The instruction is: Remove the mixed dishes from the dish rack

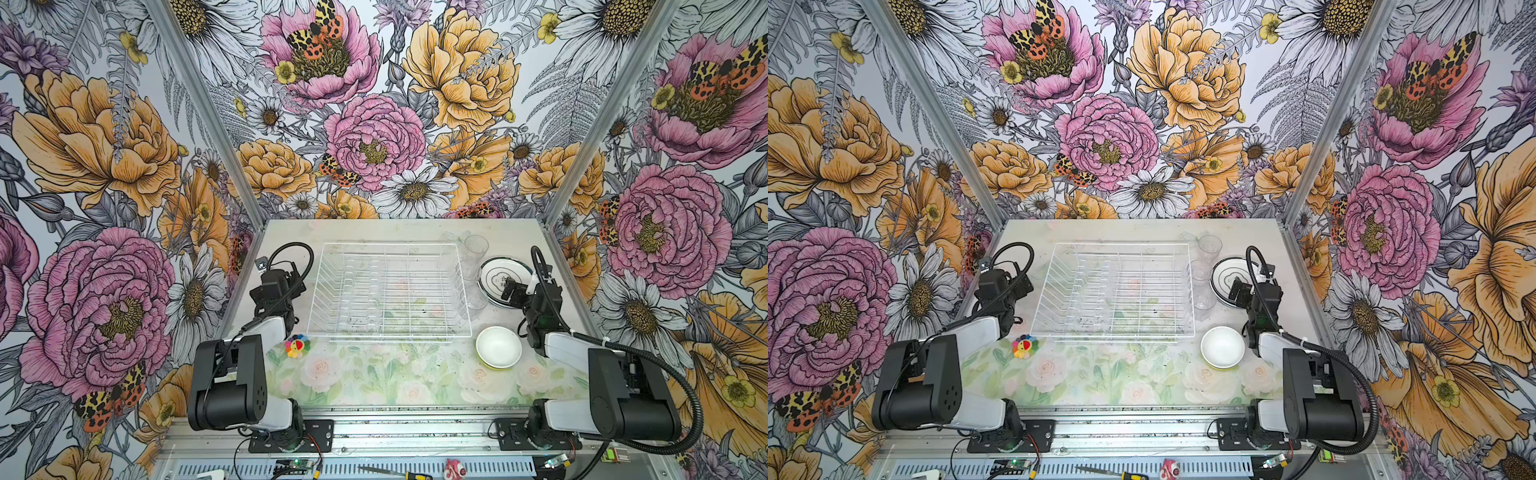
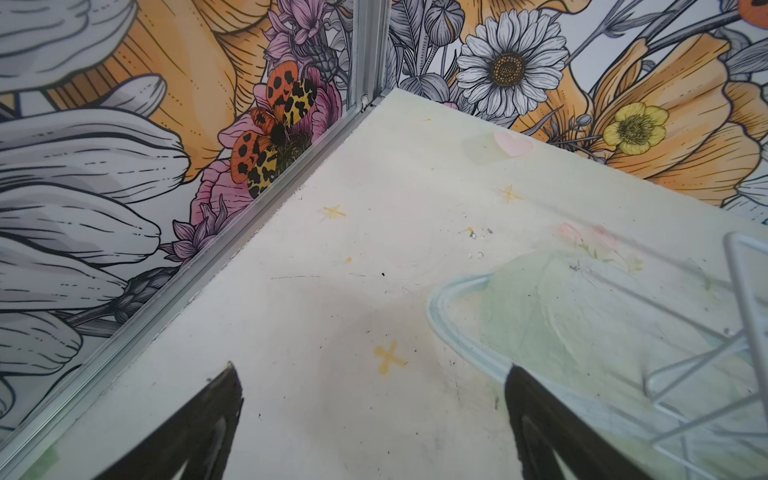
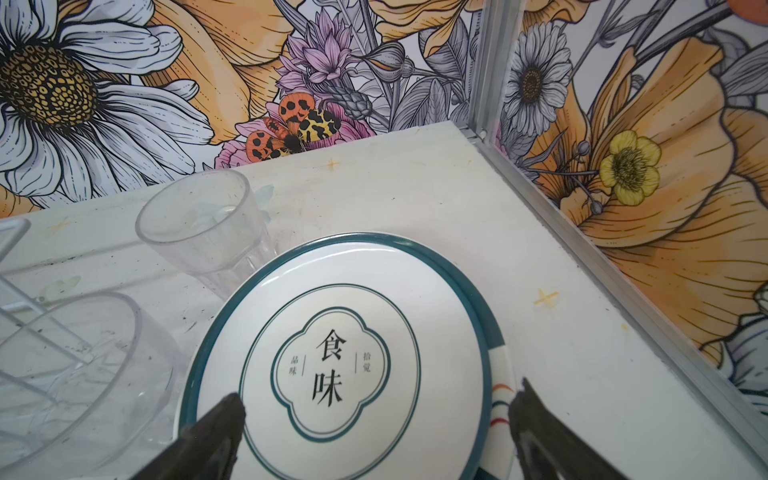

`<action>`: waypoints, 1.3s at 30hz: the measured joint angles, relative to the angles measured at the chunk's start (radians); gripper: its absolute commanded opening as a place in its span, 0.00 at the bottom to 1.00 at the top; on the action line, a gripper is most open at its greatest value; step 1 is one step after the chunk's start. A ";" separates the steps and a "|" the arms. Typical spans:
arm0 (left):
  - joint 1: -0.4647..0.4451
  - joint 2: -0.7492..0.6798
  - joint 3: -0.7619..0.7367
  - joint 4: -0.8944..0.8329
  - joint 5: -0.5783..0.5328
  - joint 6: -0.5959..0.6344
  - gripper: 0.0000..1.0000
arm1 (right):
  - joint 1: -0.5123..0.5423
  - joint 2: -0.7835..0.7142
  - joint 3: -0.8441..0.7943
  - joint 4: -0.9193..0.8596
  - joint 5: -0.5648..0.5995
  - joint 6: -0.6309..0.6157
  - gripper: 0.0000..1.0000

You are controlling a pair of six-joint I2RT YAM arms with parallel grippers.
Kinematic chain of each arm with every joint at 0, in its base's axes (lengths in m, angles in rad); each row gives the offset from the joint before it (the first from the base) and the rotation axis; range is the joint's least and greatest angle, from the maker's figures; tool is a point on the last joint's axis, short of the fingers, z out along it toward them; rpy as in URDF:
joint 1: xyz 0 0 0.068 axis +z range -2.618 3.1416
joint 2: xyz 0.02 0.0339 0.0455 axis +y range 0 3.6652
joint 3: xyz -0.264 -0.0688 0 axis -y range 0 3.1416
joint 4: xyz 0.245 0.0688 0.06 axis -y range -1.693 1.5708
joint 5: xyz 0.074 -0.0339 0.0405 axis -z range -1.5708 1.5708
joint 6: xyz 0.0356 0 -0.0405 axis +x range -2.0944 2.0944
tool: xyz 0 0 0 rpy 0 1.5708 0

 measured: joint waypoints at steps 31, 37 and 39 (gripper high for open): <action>-0.066 0.061 -0.037 0.163 0.006 0.055 0.99 | 0.042 0.139 0.048 0.132 0.010 -0.114 0.99; -0.066 0.053 -0.072 0.222 0.008 0.060 0.99 | 0.042 0.150 0.027 0.180 -0.011 -0.121 0.99; -0.065 0.047 -0.081 0.233 0.008 0.061 0.99 | 0.042 0.151 0.023 0.184 -0.017 -0.125 0.99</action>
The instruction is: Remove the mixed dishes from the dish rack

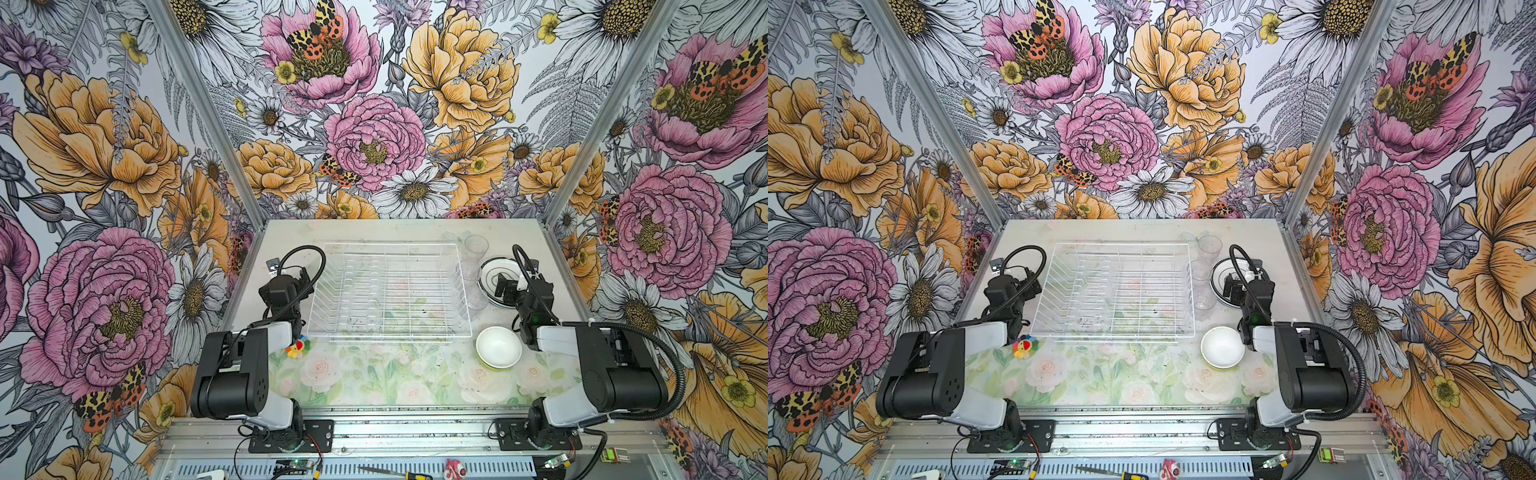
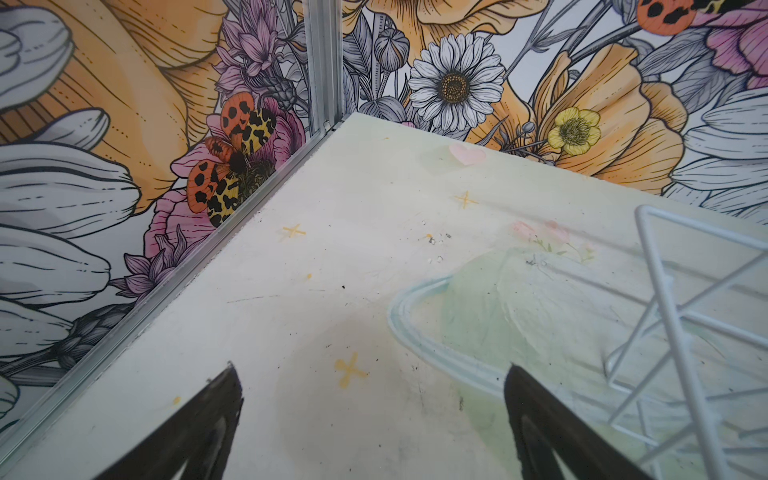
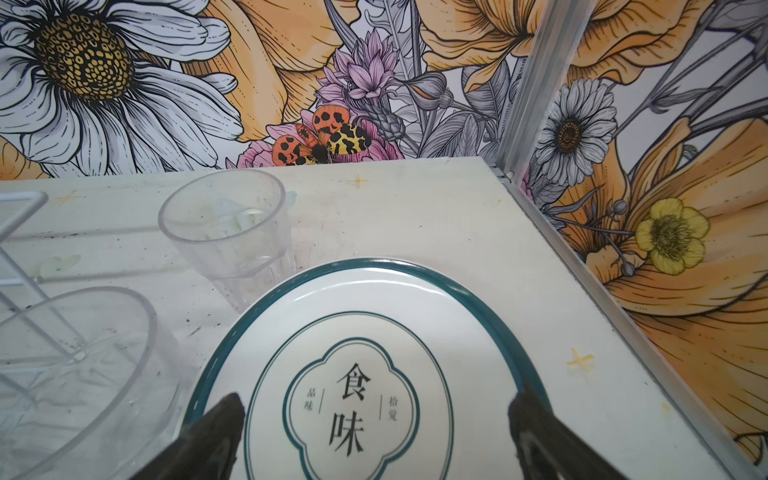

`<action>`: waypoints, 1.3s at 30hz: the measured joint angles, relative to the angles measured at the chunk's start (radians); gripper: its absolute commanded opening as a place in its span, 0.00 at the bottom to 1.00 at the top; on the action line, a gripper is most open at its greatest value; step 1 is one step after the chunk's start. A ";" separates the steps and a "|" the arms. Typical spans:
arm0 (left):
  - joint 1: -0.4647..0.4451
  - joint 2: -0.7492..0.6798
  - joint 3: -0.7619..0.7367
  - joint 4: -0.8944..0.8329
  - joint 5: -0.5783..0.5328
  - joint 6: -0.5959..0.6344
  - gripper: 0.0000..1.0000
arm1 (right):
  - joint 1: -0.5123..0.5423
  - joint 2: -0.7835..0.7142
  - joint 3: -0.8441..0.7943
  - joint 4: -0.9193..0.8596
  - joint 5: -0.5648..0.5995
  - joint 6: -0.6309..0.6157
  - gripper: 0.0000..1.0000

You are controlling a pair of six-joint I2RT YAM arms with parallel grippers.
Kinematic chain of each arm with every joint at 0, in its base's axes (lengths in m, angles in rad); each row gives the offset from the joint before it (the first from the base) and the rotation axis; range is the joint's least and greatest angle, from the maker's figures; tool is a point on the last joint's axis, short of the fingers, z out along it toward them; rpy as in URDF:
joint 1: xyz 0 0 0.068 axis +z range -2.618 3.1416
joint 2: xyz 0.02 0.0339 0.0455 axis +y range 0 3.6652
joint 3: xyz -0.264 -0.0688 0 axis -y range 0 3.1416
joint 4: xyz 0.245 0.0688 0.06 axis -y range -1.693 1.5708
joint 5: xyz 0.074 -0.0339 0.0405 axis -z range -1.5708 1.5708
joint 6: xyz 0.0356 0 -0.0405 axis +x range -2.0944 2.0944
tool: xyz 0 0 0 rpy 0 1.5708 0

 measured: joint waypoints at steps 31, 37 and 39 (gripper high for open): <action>-0.107 0.045 -0.127 0.422 0.017 0.106 0.99 | 0.001 0.011 -0.021 0.060 -0.024 -0.018 1.00; -0.108 0.045 -0.127 0.425 -0.006 0.116 0.99 | 0.001 0.011 -0.021 0.060 -0.035 -0.022 0.99; -0.108 0.045 -0.127 0.426 -0.007 0.122 0.98 | 0.001 0.011 -0.021 0.060 -0.035 -0.022 0.99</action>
